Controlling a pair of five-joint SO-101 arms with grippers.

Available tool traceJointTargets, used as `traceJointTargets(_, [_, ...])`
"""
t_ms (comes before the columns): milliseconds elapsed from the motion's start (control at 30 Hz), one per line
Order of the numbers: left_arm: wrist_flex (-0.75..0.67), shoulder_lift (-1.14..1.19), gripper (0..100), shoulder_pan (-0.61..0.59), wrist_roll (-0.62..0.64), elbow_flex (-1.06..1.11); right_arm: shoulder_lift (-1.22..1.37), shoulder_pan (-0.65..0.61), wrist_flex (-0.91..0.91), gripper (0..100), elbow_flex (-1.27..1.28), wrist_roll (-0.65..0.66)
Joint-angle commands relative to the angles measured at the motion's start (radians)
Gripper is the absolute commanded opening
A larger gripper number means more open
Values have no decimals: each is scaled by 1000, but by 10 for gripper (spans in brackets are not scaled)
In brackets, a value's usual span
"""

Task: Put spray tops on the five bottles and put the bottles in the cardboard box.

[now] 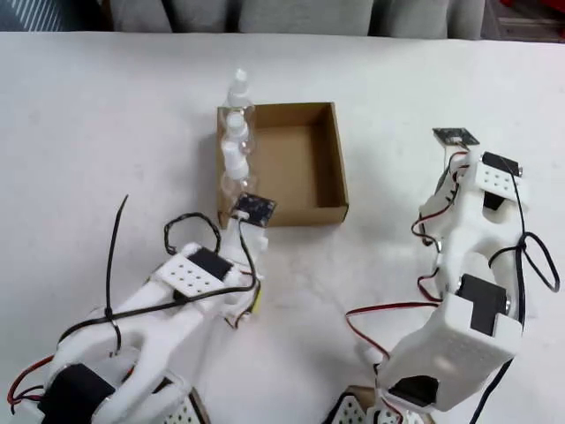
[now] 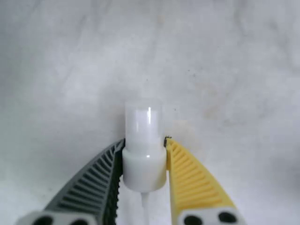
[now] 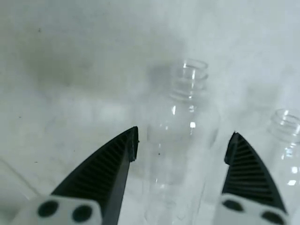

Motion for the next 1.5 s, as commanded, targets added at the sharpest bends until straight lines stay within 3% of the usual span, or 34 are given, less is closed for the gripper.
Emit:
traceJointTargets(0, [-14, 4, 22, -15, -9, -54, -12, -12, -30, 252, -34, -14])
traceJointTargets(600, [-14, 4, 22, -16, -9, -54, 74, -25, -41, 193, -83, -12])
traceJointTargets(833, [-14, 4, 22, -31, -9, -55, 71, -24, -38, 12, -103, -12])
traceJointTargets(933, [-14, 4, 22, -31, -9, -55, 45, -2, 7, 30, -147, -14])
traceJointTargets(1100, [-14, 4, 22, -31, -9, -55, -94, 64, 145, 29, -218, -23])
traceJointTargets(1267, [-14, 4, 22, -31, -9, -55, -289, 117, 213, 29, -166, -124])
traceJointTargets(1467, [-14, 4, 22, -31, -9, -55, -503, 116, 35, 30, 143, -195])
